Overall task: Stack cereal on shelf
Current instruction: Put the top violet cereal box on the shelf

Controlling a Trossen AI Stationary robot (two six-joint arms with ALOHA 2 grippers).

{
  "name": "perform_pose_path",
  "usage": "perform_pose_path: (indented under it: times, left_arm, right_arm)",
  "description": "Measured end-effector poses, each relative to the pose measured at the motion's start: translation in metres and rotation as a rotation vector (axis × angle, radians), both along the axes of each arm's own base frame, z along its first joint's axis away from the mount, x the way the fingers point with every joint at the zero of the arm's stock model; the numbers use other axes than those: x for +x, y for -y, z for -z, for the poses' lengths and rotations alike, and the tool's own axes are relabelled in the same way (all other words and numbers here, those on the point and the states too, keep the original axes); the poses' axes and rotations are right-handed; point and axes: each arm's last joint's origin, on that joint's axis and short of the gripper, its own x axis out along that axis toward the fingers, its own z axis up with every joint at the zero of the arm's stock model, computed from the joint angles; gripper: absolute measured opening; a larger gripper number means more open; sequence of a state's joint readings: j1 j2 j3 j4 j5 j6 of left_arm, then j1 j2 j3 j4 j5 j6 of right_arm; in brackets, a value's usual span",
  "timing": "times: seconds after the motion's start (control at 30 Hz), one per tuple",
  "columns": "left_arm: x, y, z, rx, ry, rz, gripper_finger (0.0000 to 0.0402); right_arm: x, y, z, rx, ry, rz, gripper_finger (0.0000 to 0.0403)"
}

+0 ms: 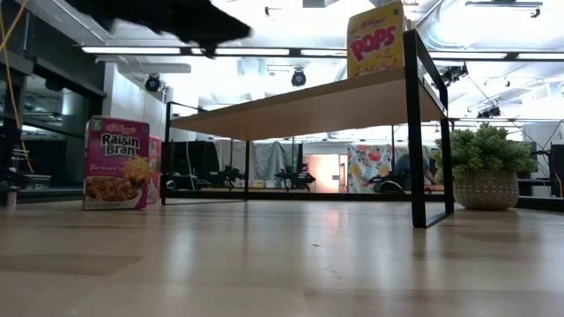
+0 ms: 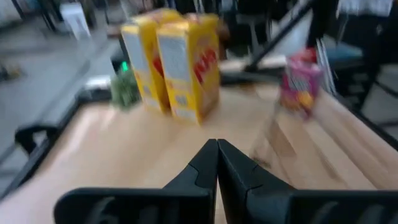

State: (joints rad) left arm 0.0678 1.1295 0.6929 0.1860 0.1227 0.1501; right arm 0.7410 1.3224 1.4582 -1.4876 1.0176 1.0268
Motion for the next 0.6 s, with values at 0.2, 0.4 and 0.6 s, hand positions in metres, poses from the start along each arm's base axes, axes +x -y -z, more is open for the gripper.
perform_pose_path:
  times: [0.2,0.4,0.6]
  left_arm:
    - [-0.056,0.015,-0.039,-0.027,-0.187,-0.117,0.0035]
    - [-0.092,0.022,-0.047,-0.151,-0.342,-0.215,0.0147]
    - [-0.1,0.024,-0.039,-0.289,-0.444,-0.281,0.0259]
  right_arm:
    - [-0.005,0.004,-0.001,-0.034,0.024,0.039,0.0]
    - [-0.005,0.004,-0.001,-0.05,0.04,0.044,0.0]
    - [-0.004,0.004,-0.001,-0.046,0.045,0.044,0.0]
